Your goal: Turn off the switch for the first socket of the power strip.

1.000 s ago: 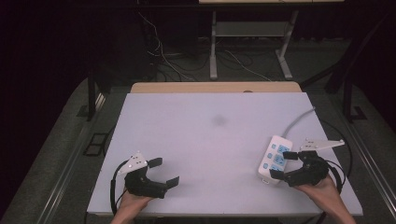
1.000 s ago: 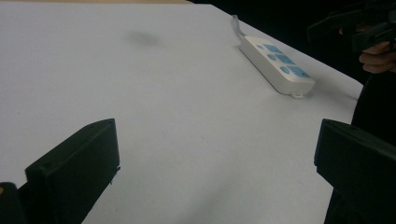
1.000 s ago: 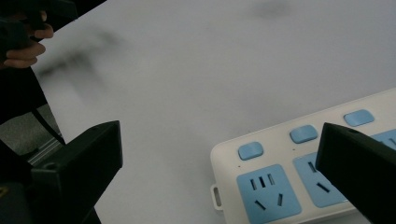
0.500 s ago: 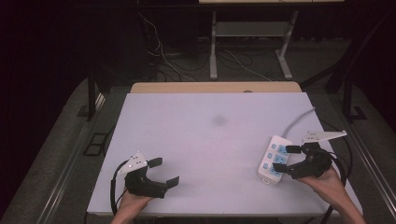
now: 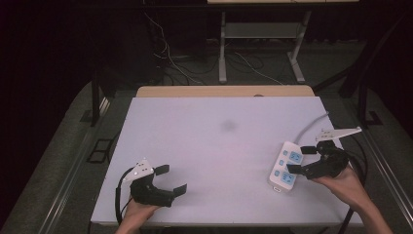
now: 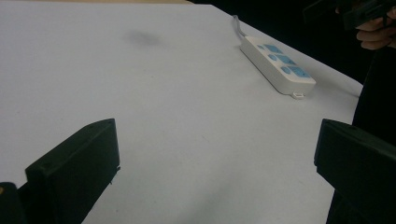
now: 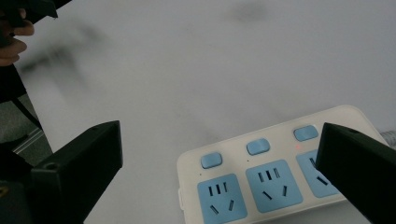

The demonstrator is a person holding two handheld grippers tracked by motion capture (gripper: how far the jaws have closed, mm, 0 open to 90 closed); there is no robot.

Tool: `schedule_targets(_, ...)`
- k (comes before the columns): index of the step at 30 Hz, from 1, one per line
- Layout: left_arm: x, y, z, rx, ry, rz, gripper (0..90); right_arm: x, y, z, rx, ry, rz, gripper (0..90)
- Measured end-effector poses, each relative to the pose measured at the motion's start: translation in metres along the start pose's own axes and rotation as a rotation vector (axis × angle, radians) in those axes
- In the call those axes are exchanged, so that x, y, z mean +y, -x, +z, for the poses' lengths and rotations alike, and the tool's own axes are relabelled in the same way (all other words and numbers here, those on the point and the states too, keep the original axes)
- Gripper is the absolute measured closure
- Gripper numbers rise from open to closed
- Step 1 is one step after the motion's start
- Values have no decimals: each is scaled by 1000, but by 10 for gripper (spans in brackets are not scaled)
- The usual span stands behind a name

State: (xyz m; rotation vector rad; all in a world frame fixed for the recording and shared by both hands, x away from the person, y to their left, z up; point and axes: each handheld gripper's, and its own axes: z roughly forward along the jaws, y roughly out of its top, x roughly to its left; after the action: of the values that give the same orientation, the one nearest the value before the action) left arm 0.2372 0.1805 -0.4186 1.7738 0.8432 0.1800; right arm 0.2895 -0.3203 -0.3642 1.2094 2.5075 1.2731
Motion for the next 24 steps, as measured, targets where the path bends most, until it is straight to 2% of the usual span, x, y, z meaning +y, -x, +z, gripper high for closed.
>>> schedule_targets(14, 0, 0, 1, -1, -6, -2, 0, 15, 17, -1, -19, -59, 7, 4)
schedule_targets(24, 0, -1, 1, -1, -7, -2, 0, 22, 27, 8, -23, -96, 11, 4)
